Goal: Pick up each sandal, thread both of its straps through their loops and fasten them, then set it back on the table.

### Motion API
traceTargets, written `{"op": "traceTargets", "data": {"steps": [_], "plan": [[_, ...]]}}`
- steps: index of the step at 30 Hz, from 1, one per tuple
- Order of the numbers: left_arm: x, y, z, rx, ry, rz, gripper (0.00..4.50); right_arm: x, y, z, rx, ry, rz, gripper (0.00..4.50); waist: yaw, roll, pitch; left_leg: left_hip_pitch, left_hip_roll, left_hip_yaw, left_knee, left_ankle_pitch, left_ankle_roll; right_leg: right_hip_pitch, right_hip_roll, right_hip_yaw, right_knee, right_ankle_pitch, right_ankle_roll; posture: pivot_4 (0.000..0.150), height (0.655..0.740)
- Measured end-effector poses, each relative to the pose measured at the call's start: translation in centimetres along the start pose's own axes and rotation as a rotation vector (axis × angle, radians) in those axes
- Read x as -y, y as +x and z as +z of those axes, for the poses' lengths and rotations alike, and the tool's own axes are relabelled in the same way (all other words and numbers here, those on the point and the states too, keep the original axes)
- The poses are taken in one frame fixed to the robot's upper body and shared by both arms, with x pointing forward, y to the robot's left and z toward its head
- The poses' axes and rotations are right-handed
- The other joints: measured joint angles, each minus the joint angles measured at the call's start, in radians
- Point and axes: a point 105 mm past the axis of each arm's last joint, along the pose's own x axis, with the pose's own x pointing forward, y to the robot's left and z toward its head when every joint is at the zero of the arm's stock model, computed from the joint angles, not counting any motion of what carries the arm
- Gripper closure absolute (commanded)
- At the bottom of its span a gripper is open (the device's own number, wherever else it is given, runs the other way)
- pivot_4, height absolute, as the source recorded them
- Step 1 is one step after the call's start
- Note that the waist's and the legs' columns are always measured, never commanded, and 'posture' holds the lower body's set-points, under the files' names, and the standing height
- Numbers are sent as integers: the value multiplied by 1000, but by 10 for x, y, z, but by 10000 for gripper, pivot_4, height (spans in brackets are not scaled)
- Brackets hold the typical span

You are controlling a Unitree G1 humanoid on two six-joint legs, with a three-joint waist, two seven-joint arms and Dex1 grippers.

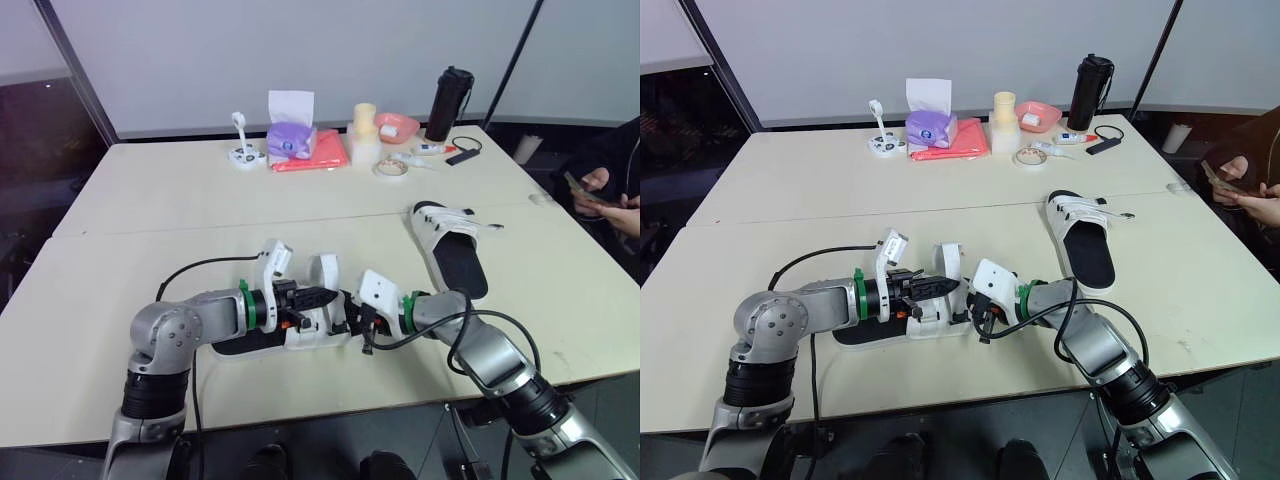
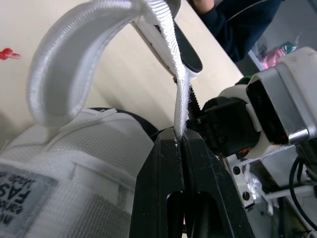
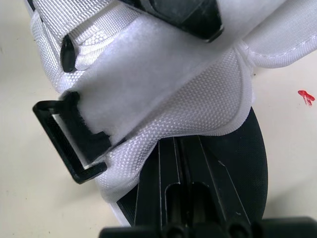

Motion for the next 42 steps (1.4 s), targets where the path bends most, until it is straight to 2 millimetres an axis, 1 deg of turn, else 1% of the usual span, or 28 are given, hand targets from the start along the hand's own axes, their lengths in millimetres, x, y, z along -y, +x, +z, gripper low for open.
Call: {"op": "traceTargets", "data": {"steps": [4,9,13,19,21,29,34,37,42], "plan": [[2,2,-3,-11,8,-15,44802,0,0,0,-1,-1,0,45000,0,0,0,0,0,0,0,0,0,0,0,0,0,0,0,1500,7400],[0,1,-6,-22,14,-7,44802,0,0,0,-1,-2,-1,45000,0,0,0,0,0,0,0,0,0,0,0,0,0,0,0,1500,7400],[-3,-1,-13,-52,37,-4,44802,0,0,0,-1,-3,0,45000,0,1,0,0,0,0,0,0,0,0,0,0,0,0,0,1500,7400],[-3,-2,-15,-62,147,-5,44802,0,0,0,-2,-3,0,45000,0,1,0,0,0,0,0,0,-1,0,0,0,0,0,-1,1500,7400],[-1,-3,-17,-61,188,-21,44802,0,0,0,-1,-3,1,45000,0,1,0,0,0,0,0,0,-1,0,0,0,0,0,-1,1500,7400],[13,-2,-22,-60,236,-133,44802,0,0,0,-4,-5,0,45000,1,1,-1,0,1,0,0,0,-1,-1,-1,0,-1,-1,-1,1500,7400],[9,-4,-24,-111,328,-113,44802,0,0,0,-5,-7,1,45000,0,1,-1,0,1,0,0,0,-1,-1,-1,0,-1,-1,-1,1500,7400],[6,-5,-26,-128,345,-96,44802,0,0,0,-4,-8,2,45000,0,1,-1,0,1,0,0,0,0,-1,-1,0,-1,-1,-1,1500,7400],[7,-4,-27,-135,376,-109,44802,-1,0,0,-5,-10,2,45000,0,1,-1,0,1,0,0,0,0,-1,-1,0,-1,-1,-1,1500,7400]]}}
